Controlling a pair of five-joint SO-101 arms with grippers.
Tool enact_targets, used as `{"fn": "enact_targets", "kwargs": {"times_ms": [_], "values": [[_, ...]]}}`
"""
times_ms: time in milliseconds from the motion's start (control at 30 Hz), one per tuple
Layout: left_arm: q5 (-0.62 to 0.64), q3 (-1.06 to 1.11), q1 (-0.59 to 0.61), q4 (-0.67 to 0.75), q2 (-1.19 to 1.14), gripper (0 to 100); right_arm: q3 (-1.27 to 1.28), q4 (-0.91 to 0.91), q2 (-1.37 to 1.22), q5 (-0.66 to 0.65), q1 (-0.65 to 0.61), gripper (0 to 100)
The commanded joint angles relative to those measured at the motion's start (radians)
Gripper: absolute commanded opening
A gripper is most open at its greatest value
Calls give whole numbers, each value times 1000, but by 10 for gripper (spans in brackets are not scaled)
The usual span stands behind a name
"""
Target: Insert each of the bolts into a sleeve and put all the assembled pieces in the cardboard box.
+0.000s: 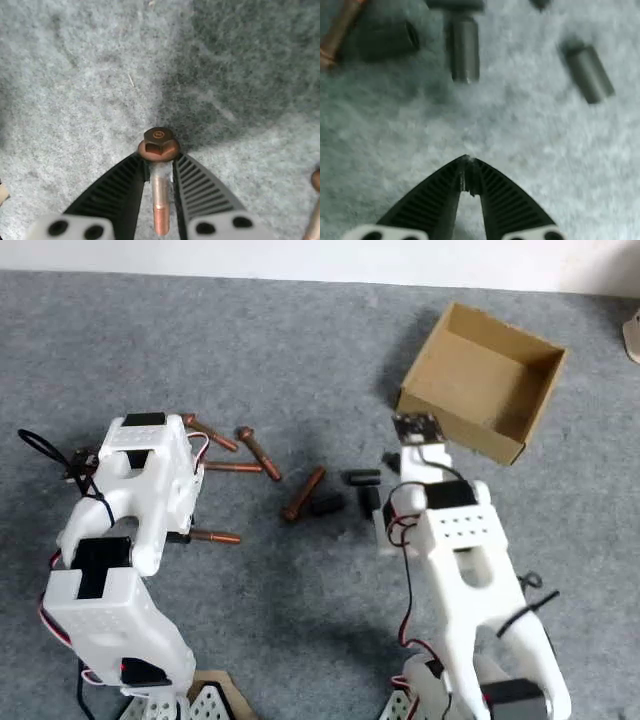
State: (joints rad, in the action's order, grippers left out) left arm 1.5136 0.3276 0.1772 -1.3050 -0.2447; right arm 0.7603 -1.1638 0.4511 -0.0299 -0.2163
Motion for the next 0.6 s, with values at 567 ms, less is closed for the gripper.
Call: {"fn": "enact_targets", "kwargs": {"times_ms": [567], "values": [[-9, -41, 12, -8, 7, 5, -62, 354, -275, 8, -41, 237]]}}
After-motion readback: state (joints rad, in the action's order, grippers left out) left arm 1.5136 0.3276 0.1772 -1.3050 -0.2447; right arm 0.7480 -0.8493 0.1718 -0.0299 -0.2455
